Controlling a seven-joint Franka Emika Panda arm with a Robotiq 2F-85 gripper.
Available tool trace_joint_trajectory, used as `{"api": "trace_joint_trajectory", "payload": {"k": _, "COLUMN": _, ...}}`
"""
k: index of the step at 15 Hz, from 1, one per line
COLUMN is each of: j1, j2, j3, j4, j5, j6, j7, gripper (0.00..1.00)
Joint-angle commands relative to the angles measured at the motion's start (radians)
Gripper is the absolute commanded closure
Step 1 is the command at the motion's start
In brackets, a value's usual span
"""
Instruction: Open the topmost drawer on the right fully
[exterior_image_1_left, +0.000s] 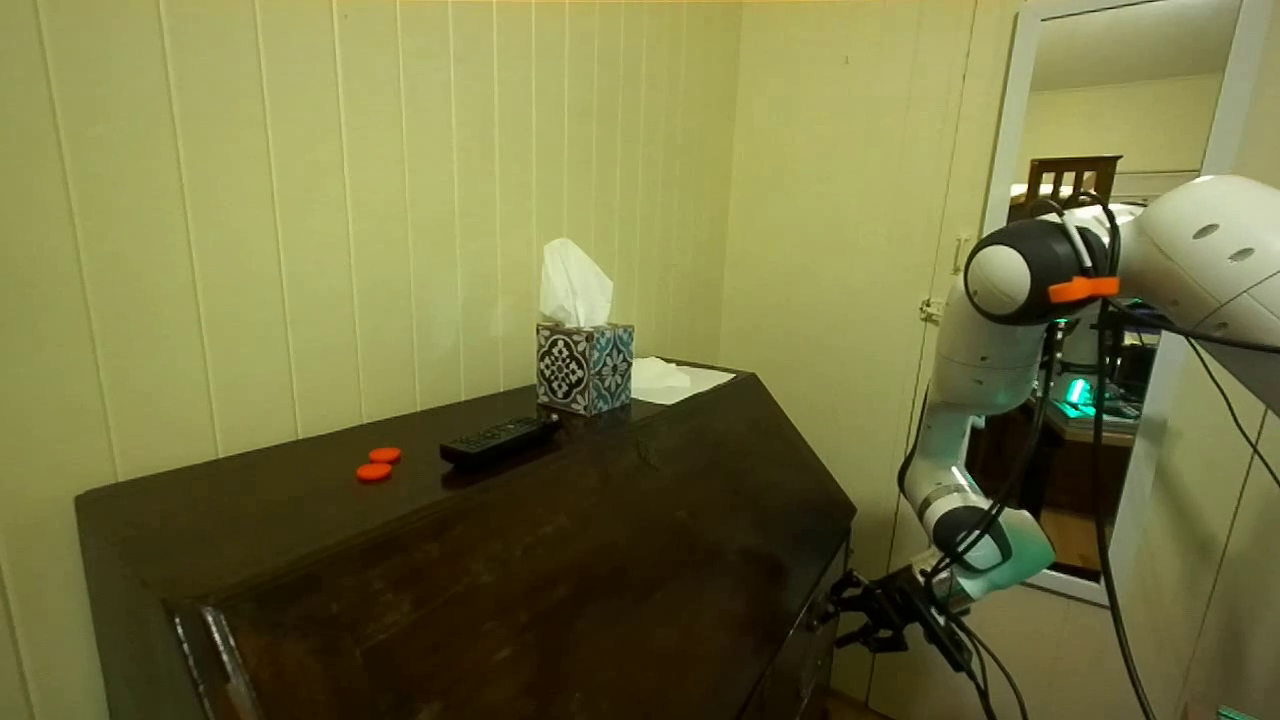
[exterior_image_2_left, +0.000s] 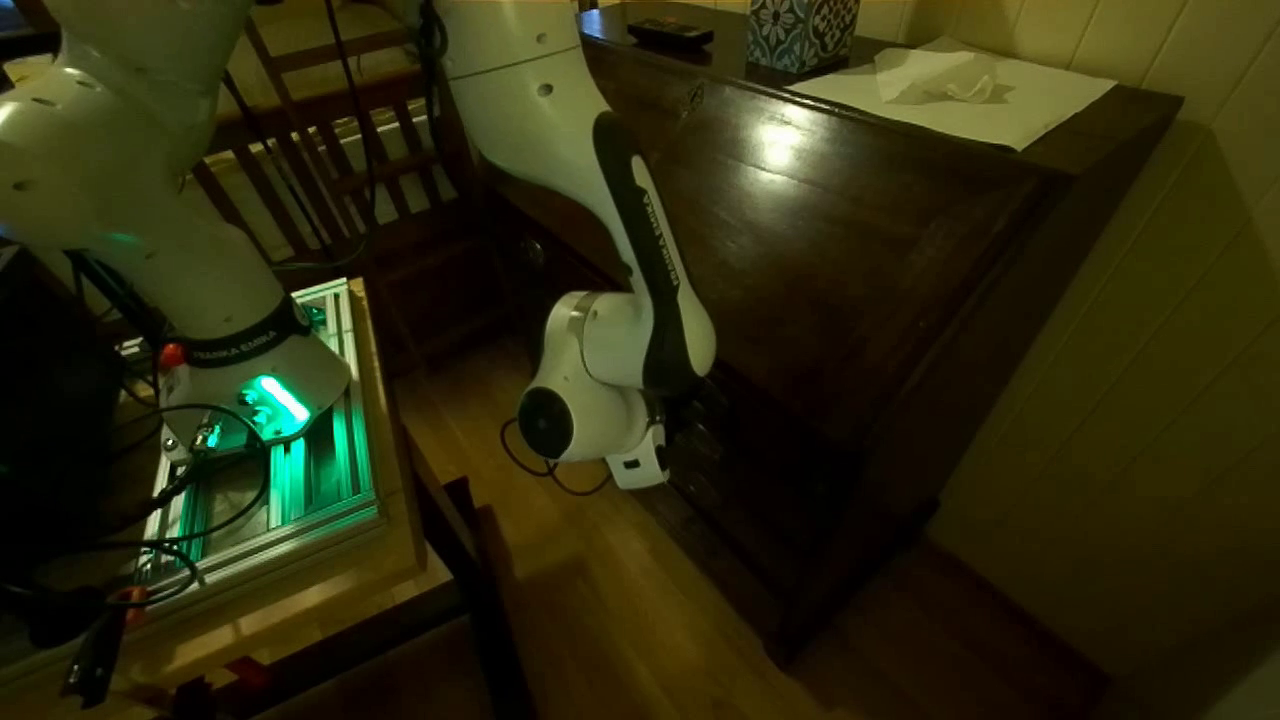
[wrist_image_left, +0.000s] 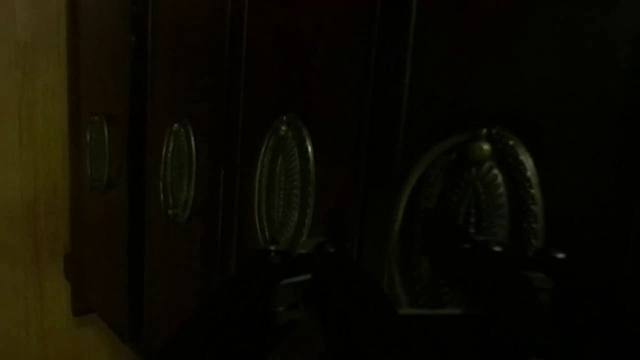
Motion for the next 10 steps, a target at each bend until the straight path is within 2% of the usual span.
{"api": "trace_joint_trajectory", "payload": {"k": 1, "j1": 0.036, "j2": 0.057, "j3": -0.027, "j4": 0.032, "j5": 0.068, "j6": -0.036, "j7": -0.027, "gripper": 0.62}}
{"api": "trace_joint_trajectory", "payload": {"k": 2, "j1": 0.038, "j2": 0.061, "j3": -0.033, "j4": 0.033, "j5": 0.075, "j6": -0.045, "j7": -0.034, "gripper": 0.62}}
{"api": "trace_joint_trajectory", "payload": {"k": 3, "j1": 0.038, "j2": 0.066, "j3": -0.038, "j4": 0.034, "j5": 0.082, "j6": -0.049, "j7": -0.037, "gripper": 0.82}}
{"api": "trace_joint_trajectory", "payload": {"k": 6, "j1": 0.042, "j2": 0.076, "j3": -0.048, "j4": 0.037, "j5": 0.106, "j6": -0.059, "j7": -0.054, "gripper": 0.98}}
{"api": "trace_joint_trajectory", "payload": {"k": 10, "j1": 0.061, "j2": 0.076, "j3": -0.070, "j4": 0.022, "j5": 0.088, "j6": -0.054, "j7": -0.070, "gripper": 1.00}}
